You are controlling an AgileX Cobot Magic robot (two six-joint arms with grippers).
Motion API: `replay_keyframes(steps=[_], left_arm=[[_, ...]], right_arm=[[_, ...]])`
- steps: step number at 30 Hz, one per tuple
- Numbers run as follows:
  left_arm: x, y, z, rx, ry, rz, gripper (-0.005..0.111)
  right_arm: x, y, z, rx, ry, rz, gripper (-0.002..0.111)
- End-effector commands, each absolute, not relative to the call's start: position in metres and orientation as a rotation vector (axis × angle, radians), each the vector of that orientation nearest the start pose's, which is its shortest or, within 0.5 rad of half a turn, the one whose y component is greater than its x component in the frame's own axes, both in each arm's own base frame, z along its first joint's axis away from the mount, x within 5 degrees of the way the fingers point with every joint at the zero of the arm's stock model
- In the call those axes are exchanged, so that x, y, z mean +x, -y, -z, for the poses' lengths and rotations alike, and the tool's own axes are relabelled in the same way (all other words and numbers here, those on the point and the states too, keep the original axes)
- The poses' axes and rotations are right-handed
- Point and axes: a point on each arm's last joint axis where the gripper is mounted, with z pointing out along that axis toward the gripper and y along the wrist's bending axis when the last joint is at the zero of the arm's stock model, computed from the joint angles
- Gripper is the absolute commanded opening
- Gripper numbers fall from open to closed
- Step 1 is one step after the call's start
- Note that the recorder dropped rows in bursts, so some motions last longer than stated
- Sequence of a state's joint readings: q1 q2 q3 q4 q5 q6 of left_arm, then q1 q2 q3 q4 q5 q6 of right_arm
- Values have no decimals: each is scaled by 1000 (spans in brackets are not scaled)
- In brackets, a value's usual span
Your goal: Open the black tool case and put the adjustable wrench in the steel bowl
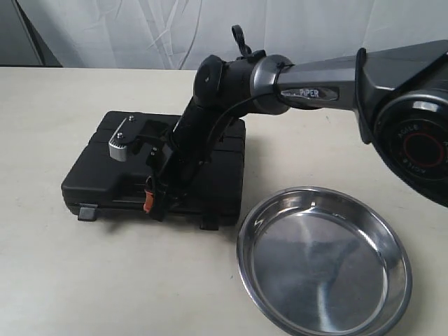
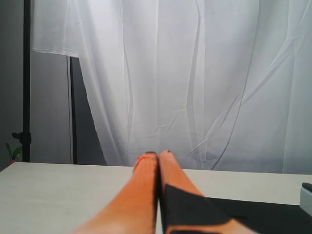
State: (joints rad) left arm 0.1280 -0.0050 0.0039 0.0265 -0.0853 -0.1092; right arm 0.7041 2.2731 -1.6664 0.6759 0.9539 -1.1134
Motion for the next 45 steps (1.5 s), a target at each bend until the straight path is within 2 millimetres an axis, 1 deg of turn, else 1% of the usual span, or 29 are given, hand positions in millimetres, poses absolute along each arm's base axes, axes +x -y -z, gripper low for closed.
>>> replay_keyframes(steps=[1, 8, 13, 15, 17, 19, 21, 22, 24, 28, 30, 31, 33, 35, 37, 45], left_arm=[[55, -7, -221, -143, -1386, -35, 0], [55, -7, -221, -143, -1386, -35, 0], [55, -7, -221, -143, -1386, -35, 0], [55, -7, -221, -143, -1386, -35, 0], [55, -7, -221, -143, -1386, -35, 0], [55, -7, -221, -143, -1386, -35, 0], [55, -7, -221, -143, -1386, -35, 0], [55, -7, -221, -143, -1386, -35, 0], [55, -7, -221, -143, -1386, -35, 0], [55, -7, -221, -143, -1386, -35, 0], [55, -7, -221, -143, -1386, -35, 0], [55, -7, -221, -143, -1386, -35, 0], [55, -7, -221, -143, -1386, -35, 0], [55, -7, -221, -143, -1386, -35, 0], [55, -7, -221, -143, -1386, -35, 0], [55, -7, -221, -143, -1386, -35, 0]], right_arm=[[320, -332, -130, -1831, -2157, -815, -1], [323, -329, -128, -1858, -2142, -747, -1], [325, -329, -135, -1859, -2116, -710, -1], [327, -329, -135, -1843, -2106, -685, 0], [329, -328, -134, -1857, -2095, -646, 9], [329, -328, -134, -1860, -2093, -639, 24], [329, -327, -134, -1862, -2092, -637, 36], [329, -327, -134, -1862, -2091, -633, 38], [329, -327, -134, -1862, -2091, -633, 36], [331, -328, -133, -1835, -2094, -619, 23], [332, -328, -131, -1823, -2109, -620, 21], [332, -328, -130, -1822, -2113, -621, 21], [332, -328, -128, -1828, -2124, -618, 27], [332, -327, -128, -1841, -2119, -601, 38], [332, -326, -127, -1854, -2117, -589, 45], [334, -325, -127, -1857, -2104, -557, 45]])
